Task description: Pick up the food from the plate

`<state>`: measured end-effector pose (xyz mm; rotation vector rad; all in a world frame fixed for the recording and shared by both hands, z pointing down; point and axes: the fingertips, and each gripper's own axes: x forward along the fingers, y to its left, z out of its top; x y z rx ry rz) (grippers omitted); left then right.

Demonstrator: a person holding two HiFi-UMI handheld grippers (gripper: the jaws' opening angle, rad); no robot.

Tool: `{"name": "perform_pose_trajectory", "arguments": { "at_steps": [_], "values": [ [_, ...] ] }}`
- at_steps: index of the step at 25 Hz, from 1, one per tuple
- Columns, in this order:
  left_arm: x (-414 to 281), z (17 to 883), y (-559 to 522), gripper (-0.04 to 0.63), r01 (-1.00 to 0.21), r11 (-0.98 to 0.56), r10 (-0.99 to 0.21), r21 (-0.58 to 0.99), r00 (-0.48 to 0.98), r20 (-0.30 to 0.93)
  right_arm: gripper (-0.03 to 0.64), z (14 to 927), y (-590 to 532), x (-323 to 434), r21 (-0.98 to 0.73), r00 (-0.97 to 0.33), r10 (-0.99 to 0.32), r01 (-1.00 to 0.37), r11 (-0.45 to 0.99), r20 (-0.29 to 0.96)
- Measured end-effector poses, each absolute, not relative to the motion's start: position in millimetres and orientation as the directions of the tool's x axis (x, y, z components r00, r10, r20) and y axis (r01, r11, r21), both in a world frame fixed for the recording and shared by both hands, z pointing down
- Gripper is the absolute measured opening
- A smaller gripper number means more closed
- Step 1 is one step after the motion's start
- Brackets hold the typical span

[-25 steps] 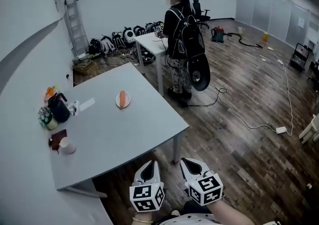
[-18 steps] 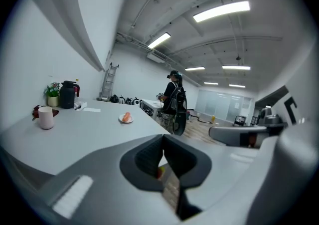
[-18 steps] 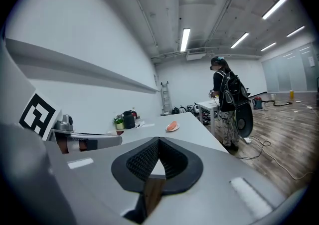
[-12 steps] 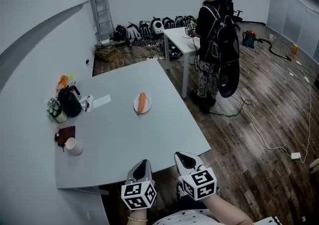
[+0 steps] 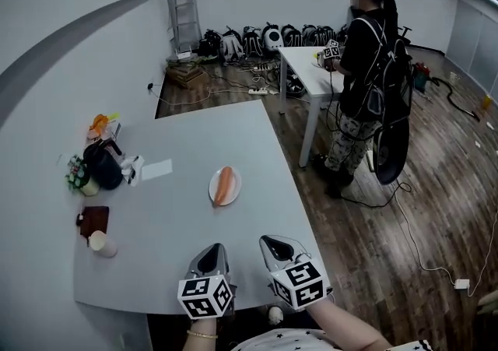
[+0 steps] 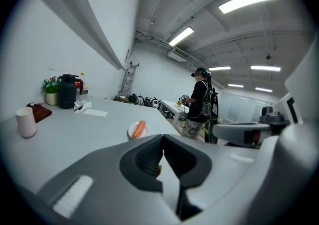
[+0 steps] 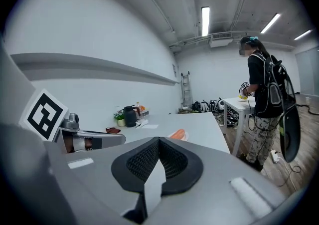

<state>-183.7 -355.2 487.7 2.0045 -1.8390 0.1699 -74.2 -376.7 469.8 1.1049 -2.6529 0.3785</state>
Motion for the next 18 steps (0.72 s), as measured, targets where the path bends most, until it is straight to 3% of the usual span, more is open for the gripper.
{"name": "perform_pose_trajectory", "arguments": {
  "at_steps": [9, 14, 18],
  "values": [
    [-205.3, 528.6, -471.4, 0.009, -0.977, -0.037, -0.867, 0.209, 0.136, 0.479, -0.002, 491.4, -467.3, -88.1, -0.159, -0.663, -0.655, -0.736, 0.657, 0.363],
    [-220.2, 567.6, -549.5, 0.189, -0.973, -0.095, -0.792, 0.21, 0.202, 0.576, -0.002, 506.5, -504.4, -99.9, -0.175, -0.645, -0.657, -0.753, 0.634, 0.392],
    [-235.6, 606.5, -601.7, 0.249, -0.989, -0.138, -0.698, 0.059, 0.14, 0.702, -0.002, 518.9, -521.8, -109.3, -0.203, -0.64, -0.645, -0.757, 0.621, 0.417]
  ]
}}
